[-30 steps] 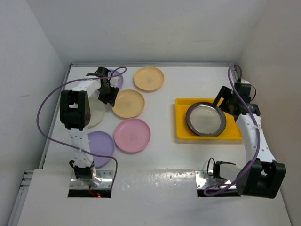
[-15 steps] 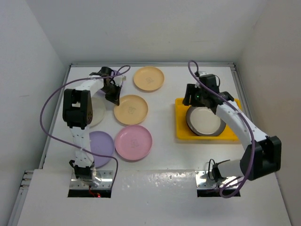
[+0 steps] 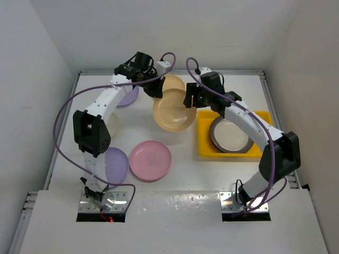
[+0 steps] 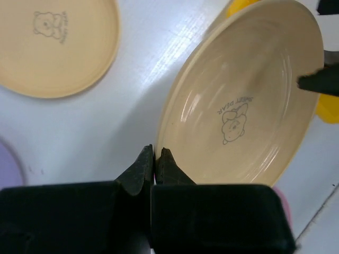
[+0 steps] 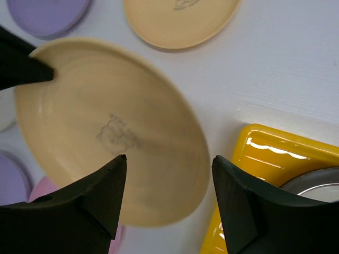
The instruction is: Place the plates into the plastic bin on the countertop
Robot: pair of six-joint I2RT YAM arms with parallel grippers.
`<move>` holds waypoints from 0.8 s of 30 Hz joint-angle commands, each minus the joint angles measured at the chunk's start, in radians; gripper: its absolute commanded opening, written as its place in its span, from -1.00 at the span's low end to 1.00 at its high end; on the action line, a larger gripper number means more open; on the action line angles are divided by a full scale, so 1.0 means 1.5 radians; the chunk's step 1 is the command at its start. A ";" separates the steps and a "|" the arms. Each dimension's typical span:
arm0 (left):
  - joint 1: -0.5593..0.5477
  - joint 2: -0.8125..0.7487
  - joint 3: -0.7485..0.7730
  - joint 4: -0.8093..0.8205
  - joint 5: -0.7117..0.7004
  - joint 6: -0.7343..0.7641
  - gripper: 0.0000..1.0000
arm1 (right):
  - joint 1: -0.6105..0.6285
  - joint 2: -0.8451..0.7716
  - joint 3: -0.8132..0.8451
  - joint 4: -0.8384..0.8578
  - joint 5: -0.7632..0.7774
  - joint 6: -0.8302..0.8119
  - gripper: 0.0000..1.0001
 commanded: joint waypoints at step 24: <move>0.049 -0.045 -0.005 -0.050 0.039 0.062 1.00 | -0.202 -0.198 -0.172 -0.121 0.037 0.066 -1.00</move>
